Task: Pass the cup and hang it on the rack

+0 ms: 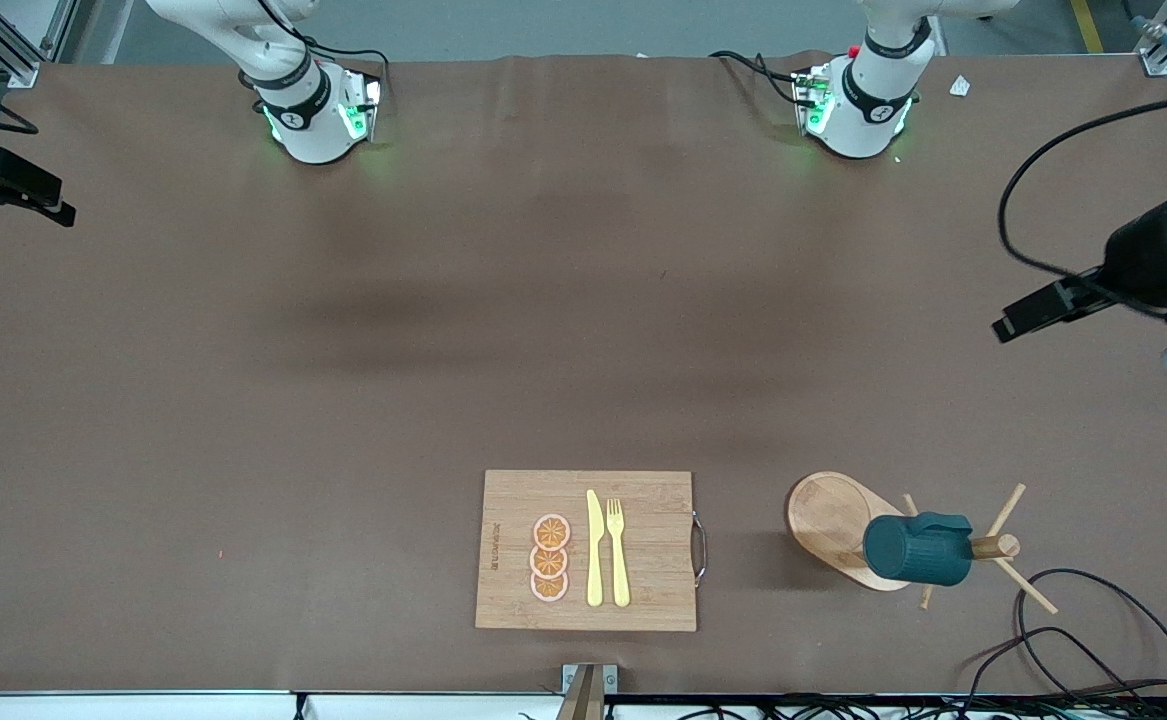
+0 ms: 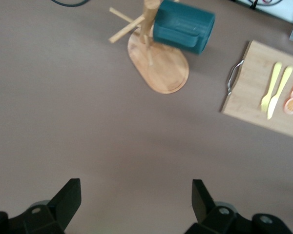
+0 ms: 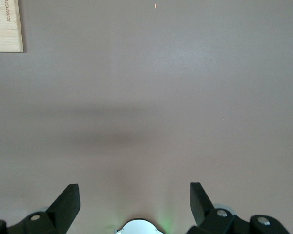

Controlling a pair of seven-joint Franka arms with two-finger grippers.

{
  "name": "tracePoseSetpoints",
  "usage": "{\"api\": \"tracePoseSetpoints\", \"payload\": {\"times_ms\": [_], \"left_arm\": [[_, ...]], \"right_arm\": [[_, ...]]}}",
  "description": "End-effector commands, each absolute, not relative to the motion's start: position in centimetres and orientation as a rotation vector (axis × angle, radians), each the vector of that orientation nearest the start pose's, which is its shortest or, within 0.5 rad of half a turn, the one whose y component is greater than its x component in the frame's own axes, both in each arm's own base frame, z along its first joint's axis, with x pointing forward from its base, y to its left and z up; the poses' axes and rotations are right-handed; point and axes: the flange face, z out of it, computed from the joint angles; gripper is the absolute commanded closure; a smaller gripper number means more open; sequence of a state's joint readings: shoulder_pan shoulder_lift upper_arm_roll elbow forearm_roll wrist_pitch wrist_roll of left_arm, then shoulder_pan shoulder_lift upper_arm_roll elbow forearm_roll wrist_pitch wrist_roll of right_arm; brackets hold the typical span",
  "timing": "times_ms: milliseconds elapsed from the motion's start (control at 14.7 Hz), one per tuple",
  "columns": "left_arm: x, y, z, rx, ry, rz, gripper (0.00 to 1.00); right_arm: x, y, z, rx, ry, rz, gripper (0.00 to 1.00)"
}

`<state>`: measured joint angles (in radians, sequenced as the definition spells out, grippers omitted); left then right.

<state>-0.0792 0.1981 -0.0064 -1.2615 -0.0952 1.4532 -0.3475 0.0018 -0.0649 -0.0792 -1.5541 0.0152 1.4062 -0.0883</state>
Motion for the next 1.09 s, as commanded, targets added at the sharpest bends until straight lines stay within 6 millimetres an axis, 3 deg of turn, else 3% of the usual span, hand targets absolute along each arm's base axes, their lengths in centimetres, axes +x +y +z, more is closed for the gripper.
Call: {"api": "tracePoseSetpoints", "payload": {"times_ms": [0,204,408,749,1021], "left_arm": [[56.0,-4.5,65.2,-3.199,-0.236,0.045,0.00],[53.0,-4.7,65.6,-3.197,-0.113,0.050,0.00],[51.3,-5.1,65.9,-3.190,-0.107,0.050,0.00],[51.3,-6.5,65.9,-3.155,-0.057,0.038,0.00],[51.1,-6.4,66.0,-3.152,-0.055,0.043,0.00]], "right_arm": [[51.1,-4.0,65.6,-3.122,-0.007,0.114,0.00],[51.2,-4.4,65.8,-3.124,0.003,0.102,0.00],[51.2,-4.4,66.0,-3.129,0.011,0.095,0.00],[51.1,-4.6,65.9,-3.129,0.019,0.098,0.00],[51.1,-4.7,65.9,-3.128,0.023,0.105,0.00]]}}
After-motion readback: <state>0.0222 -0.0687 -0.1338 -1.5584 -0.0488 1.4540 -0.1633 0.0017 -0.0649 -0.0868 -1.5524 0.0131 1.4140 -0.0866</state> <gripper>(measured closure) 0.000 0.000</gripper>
